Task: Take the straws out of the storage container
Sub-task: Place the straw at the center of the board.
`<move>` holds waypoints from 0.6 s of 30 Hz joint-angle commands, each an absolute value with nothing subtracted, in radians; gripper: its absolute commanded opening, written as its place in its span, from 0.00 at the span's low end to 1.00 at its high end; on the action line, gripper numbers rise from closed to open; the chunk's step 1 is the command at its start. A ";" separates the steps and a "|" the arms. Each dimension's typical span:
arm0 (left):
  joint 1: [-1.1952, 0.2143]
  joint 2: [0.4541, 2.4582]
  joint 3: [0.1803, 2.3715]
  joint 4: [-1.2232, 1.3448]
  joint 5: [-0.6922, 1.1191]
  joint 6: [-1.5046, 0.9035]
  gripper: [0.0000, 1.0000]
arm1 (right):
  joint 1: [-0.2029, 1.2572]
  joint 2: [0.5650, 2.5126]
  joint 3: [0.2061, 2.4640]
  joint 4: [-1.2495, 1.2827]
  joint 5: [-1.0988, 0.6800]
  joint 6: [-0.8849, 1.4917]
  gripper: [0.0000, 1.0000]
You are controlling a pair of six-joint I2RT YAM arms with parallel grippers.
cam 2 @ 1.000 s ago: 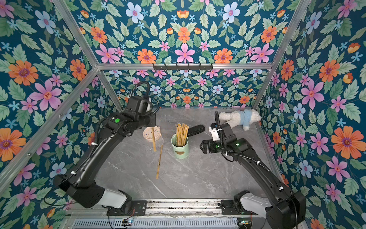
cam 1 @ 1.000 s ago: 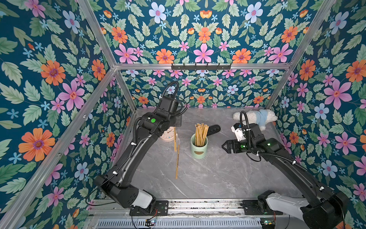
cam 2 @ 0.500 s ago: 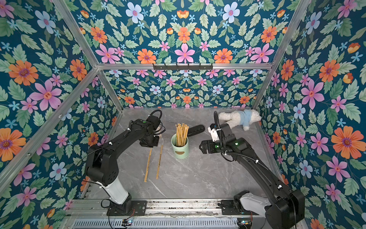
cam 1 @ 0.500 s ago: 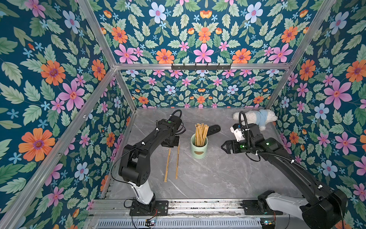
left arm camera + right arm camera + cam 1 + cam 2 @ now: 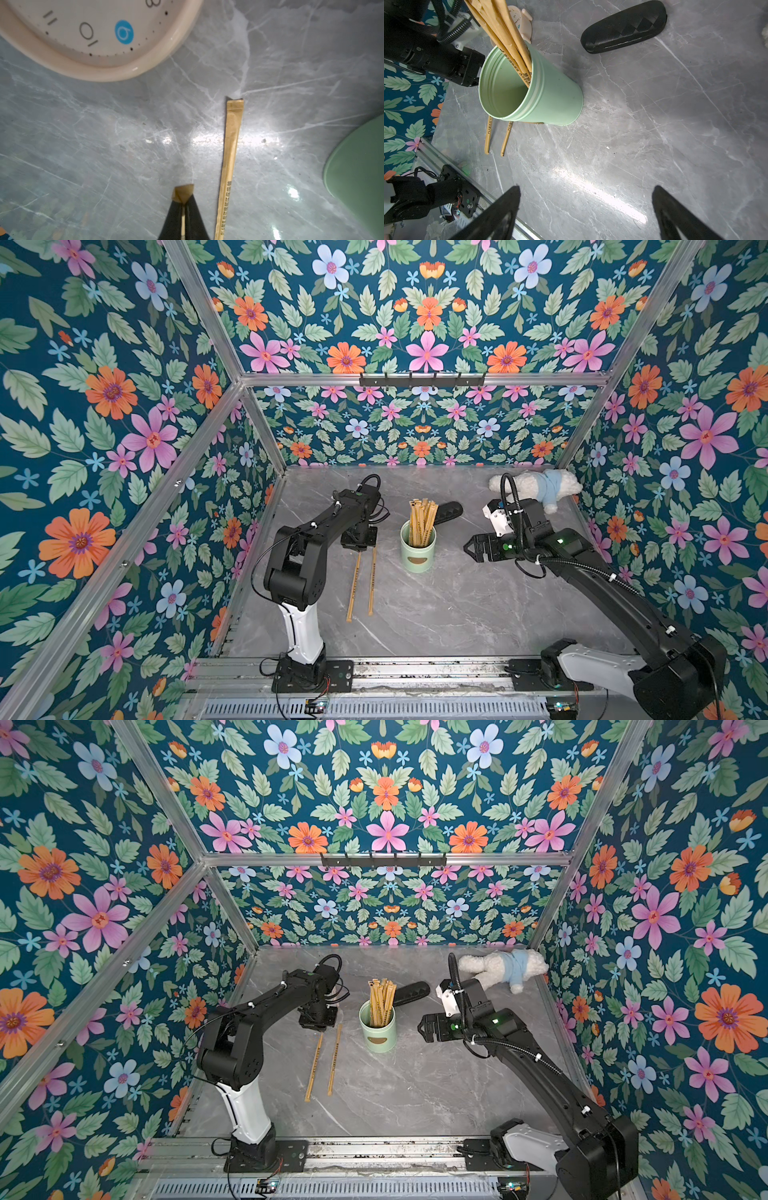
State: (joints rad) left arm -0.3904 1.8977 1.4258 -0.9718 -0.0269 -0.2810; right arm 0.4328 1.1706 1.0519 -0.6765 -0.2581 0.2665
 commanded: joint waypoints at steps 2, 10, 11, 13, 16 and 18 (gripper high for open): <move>-0.385 1.914 1.436 -0.957 -0.004 -0.270 0.09 | 0.434 1.174 1.051 -0.670 -0.267 0.261 0.99; -0.380 1.951 1.461 -0.938 0.009 -0.271 0.09 | 0.434 1.178 1.054 -0.672 -0.264 0.260 0.99; -0.380 1.955 1.463 -0.935 0.011 -0.270 0.09 | 0.433 1.178 1.054 -0.672 -0.265 0.260 0.99; -0.378 1.962 1.464 -0.933 0.012 -0.267 0.09 | 0.434 1.178 1.054 -0.674 -0.265 0.260 0.99; -0.374 1.969 1.460 -0.927 0.008 -0.265 0.09 | 0.434 1.177 1.054 -0.673 -0.266 0.261 0.99; -0.370 1.971 1.456 -0.919 0.015 -0.264 0.09 | 0.434 1.178 1.056 -0.673 -0.265 0.259 0.99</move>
State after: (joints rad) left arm -0.3752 1.9694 1.4578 -0.9173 0.0101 -0.2775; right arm 0.4328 1.1763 1.0519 -0.6762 -0.2596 0.2665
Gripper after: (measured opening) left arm 0.089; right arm 0.991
